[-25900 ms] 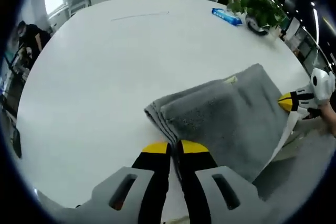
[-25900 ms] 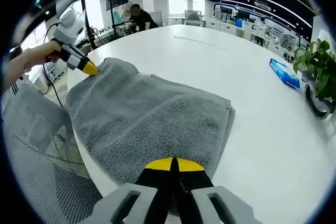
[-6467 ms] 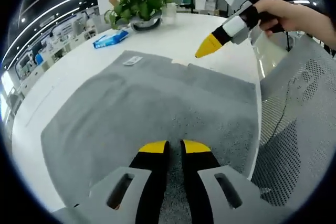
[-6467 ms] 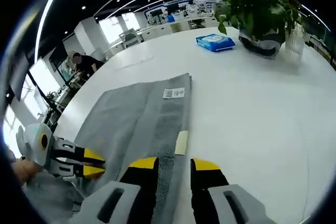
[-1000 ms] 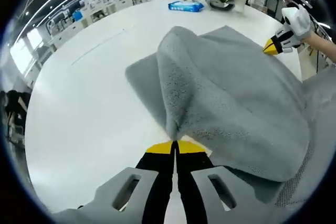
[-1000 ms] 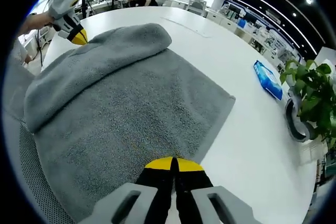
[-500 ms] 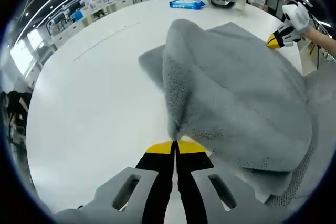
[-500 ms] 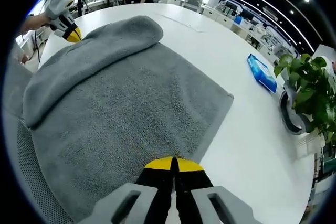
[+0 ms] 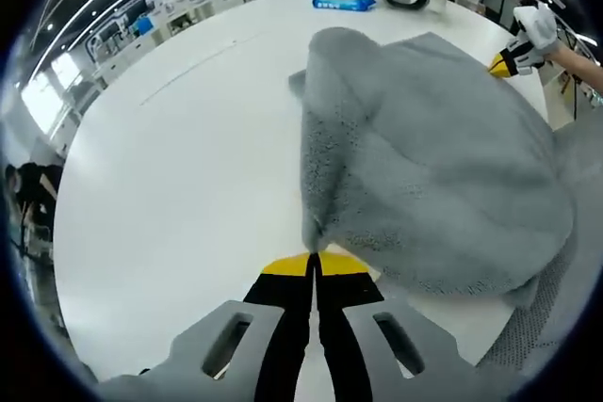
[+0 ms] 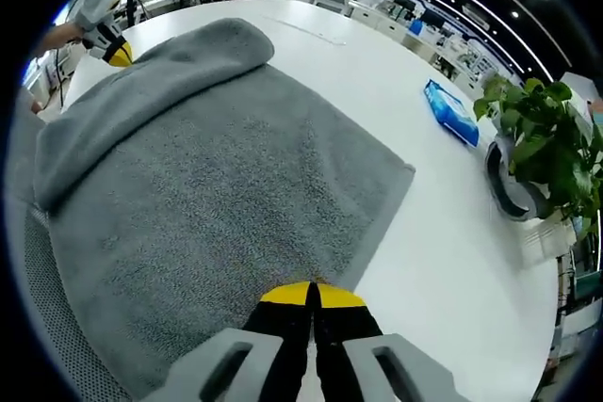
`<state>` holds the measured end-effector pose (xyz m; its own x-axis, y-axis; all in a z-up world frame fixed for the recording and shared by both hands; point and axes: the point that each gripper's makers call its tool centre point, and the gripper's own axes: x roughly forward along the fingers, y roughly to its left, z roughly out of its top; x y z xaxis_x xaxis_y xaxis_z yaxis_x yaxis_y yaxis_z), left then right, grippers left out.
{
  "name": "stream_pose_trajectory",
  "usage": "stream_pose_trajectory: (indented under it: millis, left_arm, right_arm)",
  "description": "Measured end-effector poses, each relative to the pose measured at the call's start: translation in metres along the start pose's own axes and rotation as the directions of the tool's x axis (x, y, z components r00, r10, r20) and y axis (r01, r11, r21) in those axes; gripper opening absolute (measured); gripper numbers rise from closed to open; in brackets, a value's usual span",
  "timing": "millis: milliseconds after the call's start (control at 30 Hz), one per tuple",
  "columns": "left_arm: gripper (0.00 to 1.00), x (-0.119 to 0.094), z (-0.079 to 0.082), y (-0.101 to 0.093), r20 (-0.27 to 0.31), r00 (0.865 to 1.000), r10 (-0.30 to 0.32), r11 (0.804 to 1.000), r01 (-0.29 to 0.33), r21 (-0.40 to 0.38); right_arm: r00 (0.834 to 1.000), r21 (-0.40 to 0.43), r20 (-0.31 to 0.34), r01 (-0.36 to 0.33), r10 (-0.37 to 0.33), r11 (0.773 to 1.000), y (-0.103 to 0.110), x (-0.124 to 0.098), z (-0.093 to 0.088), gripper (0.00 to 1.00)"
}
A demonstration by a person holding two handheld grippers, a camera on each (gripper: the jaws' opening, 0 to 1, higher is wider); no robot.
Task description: Open the folded towel by lifting each exposed corner and separating the folded layers until the towel lies flat within the target outline without major curled edges
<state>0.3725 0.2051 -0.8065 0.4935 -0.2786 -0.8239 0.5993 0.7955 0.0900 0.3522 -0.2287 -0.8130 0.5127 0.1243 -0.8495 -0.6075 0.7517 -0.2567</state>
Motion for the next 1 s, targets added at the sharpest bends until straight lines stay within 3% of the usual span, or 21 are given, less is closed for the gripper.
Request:
stream_pose_trajectory:
  millis: [633,1000]
  left_arm:
    - [0.00,-0.006,-0.011,0.022,-0.031,0.999,0.035,0.999,-0.035,0.008]
    - [0.00,-0.008,-0.017,0.035,-0.043,0.998,0.054,0.999,-0.053,0.007]
  right_arm:
    - [0.996,0.042,-0.070,0.066,-0.063,0.997,-0.051,-0.008,-0.044,0.00]
    - [0.991,0.023,-0.104,0.085,-0.082,0.996,-0.073,-0.011,-0.062,0.00]
